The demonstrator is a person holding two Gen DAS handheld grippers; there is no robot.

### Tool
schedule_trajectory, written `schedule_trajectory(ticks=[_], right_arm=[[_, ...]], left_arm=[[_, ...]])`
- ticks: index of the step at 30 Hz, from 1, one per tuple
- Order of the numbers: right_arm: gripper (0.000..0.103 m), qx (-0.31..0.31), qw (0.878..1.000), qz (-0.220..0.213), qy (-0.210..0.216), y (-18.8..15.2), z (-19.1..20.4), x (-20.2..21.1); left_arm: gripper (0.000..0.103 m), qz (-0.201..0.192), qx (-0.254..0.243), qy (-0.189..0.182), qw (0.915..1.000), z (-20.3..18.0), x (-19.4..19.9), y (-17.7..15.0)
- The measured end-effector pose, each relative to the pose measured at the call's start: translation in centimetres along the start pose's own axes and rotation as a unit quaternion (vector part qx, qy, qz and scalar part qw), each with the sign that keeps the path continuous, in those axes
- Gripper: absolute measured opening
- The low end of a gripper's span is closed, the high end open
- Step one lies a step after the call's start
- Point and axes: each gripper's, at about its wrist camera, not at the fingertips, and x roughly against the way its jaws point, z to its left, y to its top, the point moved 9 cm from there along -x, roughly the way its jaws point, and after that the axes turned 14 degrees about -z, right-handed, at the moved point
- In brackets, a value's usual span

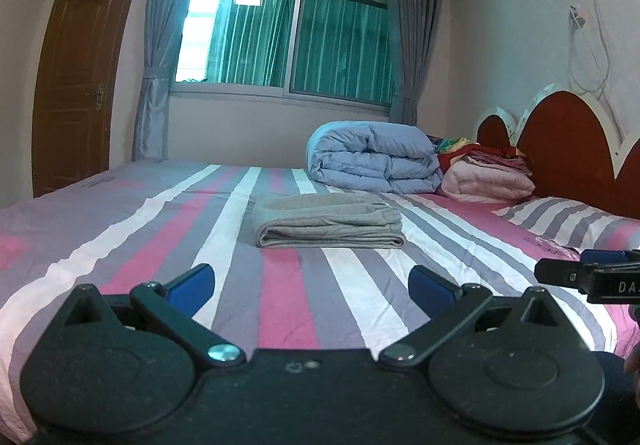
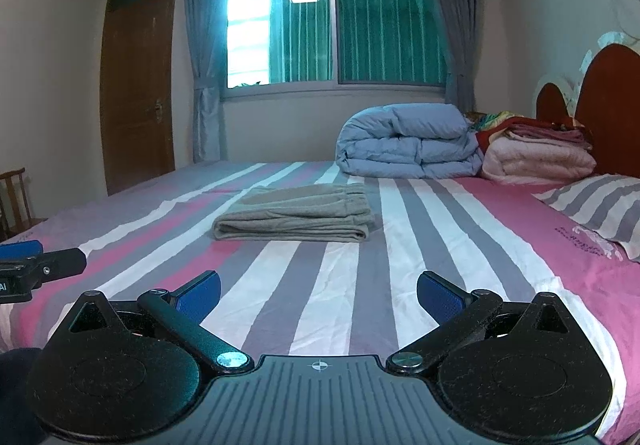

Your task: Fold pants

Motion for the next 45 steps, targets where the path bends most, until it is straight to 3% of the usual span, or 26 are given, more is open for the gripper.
schedule_trajectory(ticks=[45], right_arm=[[0.103, 0.005, 1.0, 0.005, -0.001, -0.24, 0.51, -0.06]], left_arm=[[0.097, 0.001, 0.0, -0.002, 1.0, 0.29, 0.23, 0.09]])
